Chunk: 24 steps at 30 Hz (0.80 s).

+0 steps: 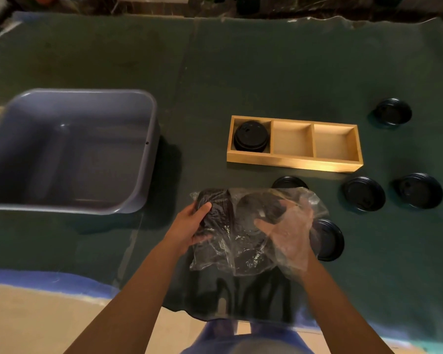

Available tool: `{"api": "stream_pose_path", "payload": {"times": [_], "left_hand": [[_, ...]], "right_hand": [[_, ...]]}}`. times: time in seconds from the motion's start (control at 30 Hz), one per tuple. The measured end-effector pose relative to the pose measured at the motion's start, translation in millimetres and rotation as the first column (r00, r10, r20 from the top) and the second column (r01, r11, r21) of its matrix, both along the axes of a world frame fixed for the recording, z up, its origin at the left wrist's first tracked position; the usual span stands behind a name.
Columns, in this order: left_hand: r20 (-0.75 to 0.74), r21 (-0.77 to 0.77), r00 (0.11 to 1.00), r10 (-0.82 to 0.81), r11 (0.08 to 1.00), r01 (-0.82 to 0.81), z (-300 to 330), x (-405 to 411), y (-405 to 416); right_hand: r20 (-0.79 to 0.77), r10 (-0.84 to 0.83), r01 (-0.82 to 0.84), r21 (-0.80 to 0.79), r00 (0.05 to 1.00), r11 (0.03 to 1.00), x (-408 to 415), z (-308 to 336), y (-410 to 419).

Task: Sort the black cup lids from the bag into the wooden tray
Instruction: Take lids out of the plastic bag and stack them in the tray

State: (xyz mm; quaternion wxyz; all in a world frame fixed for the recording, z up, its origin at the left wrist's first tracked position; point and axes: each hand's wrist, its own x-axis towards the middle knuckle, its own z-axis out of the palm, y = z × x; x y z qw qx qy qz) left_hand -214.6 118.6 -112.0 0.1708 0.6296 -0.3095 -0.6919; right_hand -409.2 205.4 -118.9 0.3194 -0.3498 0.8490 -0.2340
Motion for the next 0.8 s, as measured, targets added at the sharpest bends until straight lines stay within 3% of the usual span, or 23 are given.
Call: {"api": "stream_pose_path", "payload": {"times": [0.17, 0.4, 0.57, 0.8], "left_hand": [[-0.012, 0.003, 1.0, -0.007, 1.0, 0.007, 3, 1, -1], [0.013, -0.009, 1.0, -0.008, 1.0, 0.008, 3, -1, 2], [0.011, -0.007, 1.0, -0.011, 1.0, 0.011, 5, -1, 4], [0.005, -0.009, 0.999, 0.035, 0.999, -0.035, 9, -8, 10]], "right_hand": [[0.103, 0.038, -0.013, -0.235, 0.994, 0.972, -1, 9, 3], [0.548, 0.022, 0.097, -0.187, 0.836, 0.977, 12, 8, -8], [0.477, -0.02, 0.107, -0.156, 0.879, 0.982, -12, 4, -1], [0.429, -0.281, 0.403, -0.225, 0.858, 0.887, -90, 25, 46]]}}
